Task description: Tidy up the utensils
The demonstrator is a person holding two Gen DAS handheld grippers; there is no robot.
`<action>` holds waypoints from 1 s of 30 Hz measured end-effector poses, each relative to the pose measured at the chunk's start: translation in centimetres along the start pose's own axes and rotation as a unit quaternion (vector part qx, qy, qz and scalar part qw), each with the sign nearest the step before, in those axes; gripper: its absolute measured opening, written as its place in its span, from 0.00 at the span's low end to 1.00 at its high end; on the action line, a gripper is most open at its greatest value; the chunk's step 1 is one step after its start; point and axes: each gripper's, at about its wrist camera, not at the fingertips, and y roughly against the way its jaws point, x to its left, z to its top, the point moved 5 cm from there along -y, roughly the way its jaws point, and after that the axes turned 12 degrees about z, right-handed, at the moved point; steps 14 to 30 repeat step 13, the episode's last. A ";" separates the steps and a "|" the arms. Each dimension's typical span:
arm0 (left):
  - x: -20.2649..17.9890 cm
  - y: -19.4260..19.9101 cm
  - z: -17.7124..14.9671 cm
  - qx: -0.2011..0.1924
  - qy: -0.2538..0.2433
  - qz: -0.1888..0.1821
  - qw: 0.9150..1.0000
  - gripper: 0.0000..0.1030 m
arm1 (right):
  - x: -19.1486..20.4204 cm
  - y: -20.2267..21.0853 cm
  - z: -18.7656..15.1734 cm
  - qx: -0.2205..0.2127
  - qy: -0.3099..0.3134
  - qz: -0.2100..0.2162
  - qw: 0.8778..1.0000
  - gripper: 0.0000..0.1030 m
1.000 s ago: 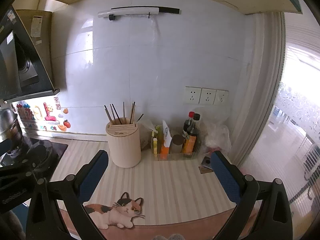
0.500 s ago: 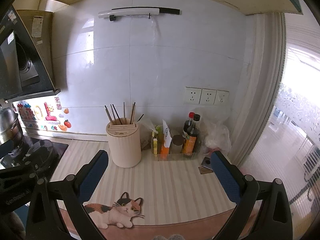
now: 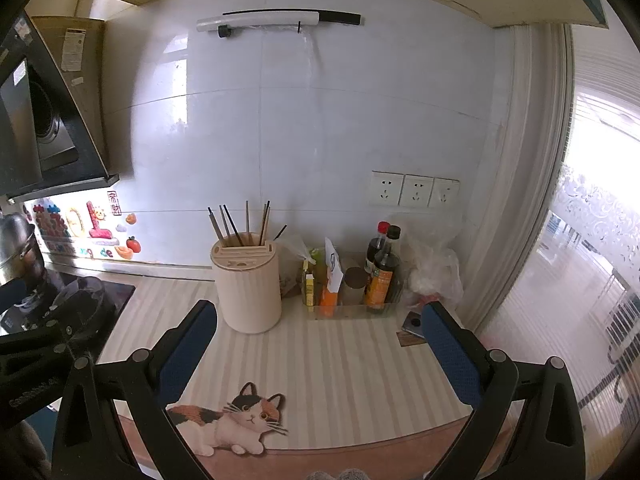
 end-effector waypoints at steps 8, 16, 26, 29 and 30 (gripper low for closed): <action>0.4 -0.6 0.5 0.003 0.001 0.005 1.000 1.00 | -0.1 -0.2 0.1 -0.001 0.001 -0.001 1.000 1.00; 0.5 -0.8 0.6 0.001 0.000 0.007 1.000 1.00 | -0.1 -0.4 0.1 0.000 0.001 0.000 1.000 1.00; 0.5 -0.8 0.6 0.001 0.000 0.007 1.000 1.00 | -0.1 -0.4 0.1 0.000 0.001 0.000 1.000 1.00; 0.5 -0.8 0.6 0.001 0.000 0.007 1.000 1.00 | -0.1 -0.4 0.1 0.000 0.001 0.000 1.000 1.00; 0.5 -0.8 0.6 0.001 0.000 0.007 1.000 1.00 | -0.1 -0.4 0.1 0.000 0.001 0.000 1.000 1.00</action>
